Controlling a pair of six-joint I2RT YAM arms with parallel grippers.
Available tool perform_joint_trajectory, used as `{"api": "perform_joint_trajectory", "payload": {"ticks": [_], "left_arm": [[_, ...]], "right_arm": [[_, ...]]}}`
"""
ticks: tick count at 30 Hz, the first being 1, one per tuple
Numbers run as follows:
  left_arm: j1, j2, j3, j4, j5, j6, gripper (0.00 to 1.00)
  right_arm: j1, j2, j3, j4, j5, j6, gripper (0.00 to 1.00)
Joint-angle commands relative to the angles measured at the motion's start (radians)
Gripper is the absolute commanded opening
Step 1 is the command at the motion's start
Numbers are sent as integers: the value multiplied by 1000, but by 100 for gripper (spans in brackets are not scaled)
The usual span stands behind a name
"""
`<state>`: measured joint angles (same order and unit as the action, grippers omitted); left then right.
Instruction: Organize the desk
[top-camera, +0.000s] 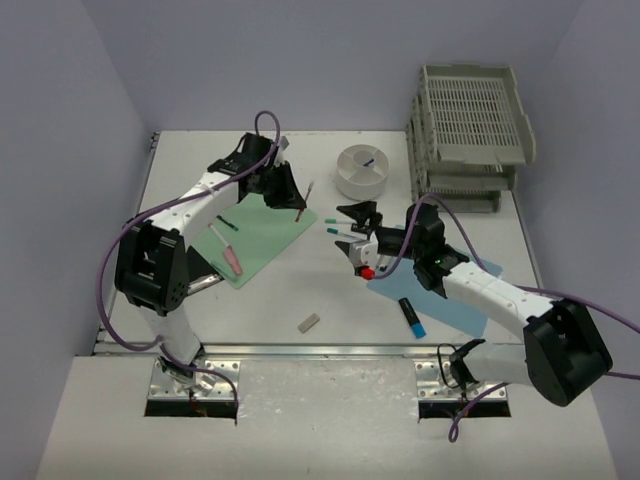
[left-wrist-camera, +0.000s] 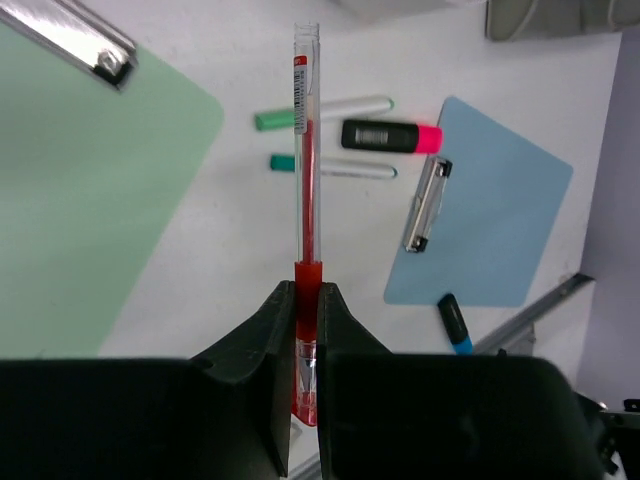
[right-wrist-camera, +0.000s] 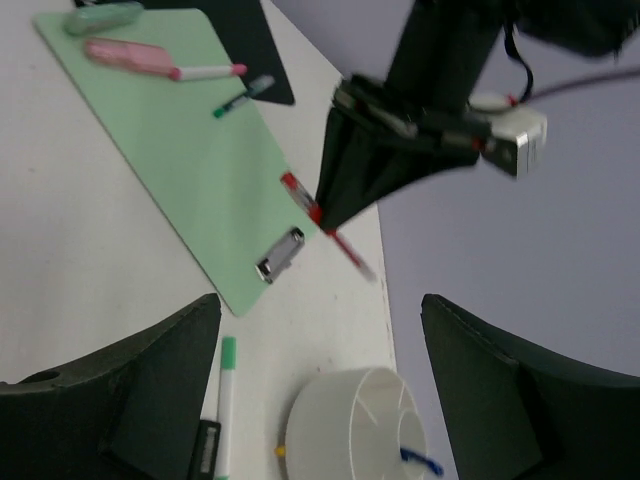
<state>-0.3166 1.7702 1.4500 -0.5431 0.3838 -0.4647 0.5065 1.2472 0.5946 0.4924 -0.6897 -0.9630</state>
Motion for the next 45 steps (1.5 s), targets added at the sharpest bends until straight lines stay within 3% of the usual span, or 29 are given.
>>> {"api": "perform_joint_trajectory", "payload": {"ticks": [1,15,30,37,42,43,45], "left_arm": [[-16,-34,-57,1,138,-95,0],[-19,-79,-142,69,228,-164,0],[-51,-119,-159,68,221,-157,0],[-55,-139,-178,78,233,-157,0],[-56,-149,-188,86,236,-154,0],[-56,-149,-191,91,238,-154,2],[-56,-155,-199,103,240,-152,20]], "right_arm": [[103,47,45,-61,-41,-255,81],[213,305,154,-33,14,-483,68],[215,432,221,23,172,-502,57],[204,471,251,32,218,-508,39],[196,477,255,65,233,-502,7],[195,475,254,72,236,-497,5],[193,466,257,72,233,-478,0]]}}
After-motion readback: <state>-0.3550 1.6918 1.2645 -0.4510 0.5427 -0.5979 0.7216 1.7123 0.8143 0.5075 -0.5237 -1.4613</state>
